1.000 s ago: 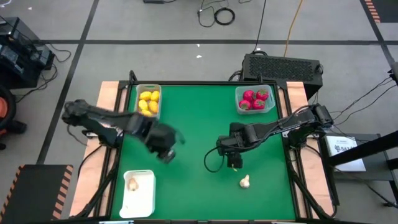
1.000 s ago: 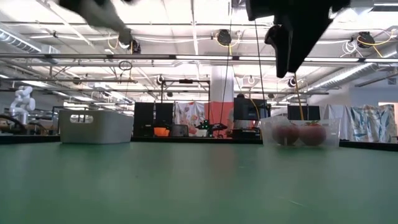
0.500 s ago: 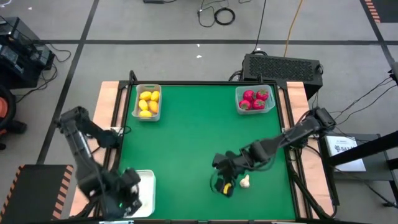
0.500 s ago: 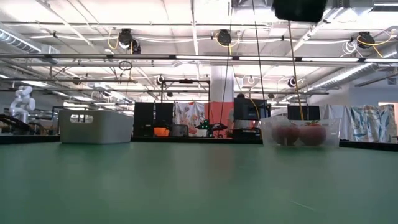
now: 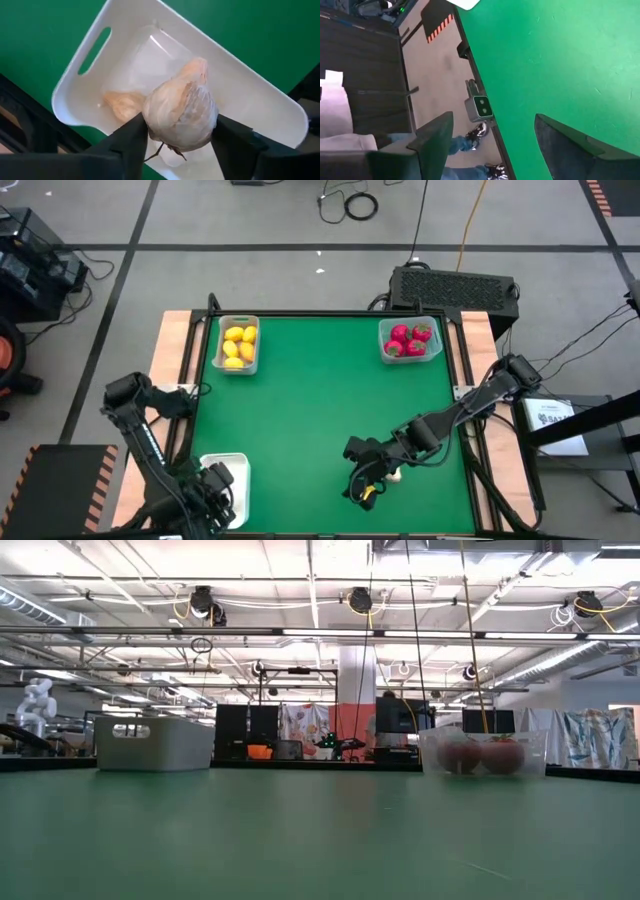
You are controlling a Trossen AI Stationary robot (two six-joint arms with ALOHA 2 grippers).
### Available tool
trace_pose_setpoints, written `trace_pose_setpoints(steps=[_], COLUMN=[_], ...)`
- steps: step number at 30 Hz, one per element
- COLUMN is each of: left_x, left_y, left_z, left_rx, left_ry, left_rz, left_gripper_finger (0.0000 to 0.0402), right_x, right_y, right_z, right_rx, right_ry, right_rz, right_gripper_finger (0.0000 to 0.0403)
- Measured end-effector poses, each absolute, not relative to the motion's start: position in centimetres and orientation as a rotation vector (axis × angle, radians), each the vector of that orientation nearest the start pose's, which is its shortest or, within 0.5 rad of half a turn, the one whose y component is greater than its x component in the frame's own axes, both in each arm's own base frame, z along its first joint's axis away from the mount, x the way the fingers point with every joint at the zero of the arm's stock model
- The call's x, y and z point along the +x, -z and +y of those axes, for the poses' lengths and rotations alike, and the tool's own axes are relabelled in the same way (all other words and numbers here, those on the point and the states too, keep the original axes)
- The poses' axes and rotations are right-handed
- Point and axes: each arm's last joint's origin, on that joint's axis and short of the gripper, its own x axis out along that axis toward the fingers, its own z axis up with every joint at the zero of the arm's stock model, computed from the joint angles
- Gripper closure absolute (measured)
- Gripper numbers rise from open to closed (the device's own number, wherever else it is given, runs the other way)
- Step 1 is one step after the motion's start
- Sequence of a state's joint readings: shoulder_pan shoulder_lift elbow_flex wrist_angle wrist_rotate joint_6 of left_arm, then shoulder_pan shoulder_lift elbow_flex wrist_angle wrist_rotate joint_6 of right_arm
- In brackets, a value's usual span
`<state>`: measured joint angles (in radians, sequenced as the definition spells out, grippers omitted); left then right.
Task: Sort produce into baskets
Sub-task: Put the garlic into the white bin
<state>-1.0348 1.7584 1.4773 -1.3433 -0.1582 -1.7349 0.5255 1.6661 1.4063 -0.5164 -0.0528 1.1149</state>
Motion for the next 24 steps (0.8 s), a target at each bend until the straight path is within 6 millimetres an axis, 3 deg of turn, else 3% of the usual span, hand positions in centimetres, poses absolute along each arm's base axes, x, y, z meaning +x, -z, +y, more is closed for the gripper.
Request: trace_pose_setpoints(steps=[8, 16, 20, 24], left_x=[17.9, 19.9, 21.6, 24.5], left_y=[-25.7, -26.6, -28.1, -29.1], left_z=[-26.0, -24.7, -24.2, -23.8], left_rx=[-0.415, -0.475, -0.506, -0.529], left_ry=[-0.547, -0.541, -0.503, -0.395], left_rz=[1.441, 1.451, 1.352, 1.13], left_gripper_finger=[0.0121, 0.0107, 0.0107, 0.0107], right_x=[31.3, 30.4, 30.0, 29.2], right_y=[-29.5, -29.5, -29.3, -29.0], right_z=[19.3, 20.5, 20.7, 21.3], right_rx=[0.843, 0.81, 0.805, 0.808], right_ry=[-0.117, -0.187, -0.226, -0.236], right_rz=[0.983, 1.026, 1.087, 1.163], right_gripper_finger=[0.0133, 0.0133, 0.0133, 0.0133])
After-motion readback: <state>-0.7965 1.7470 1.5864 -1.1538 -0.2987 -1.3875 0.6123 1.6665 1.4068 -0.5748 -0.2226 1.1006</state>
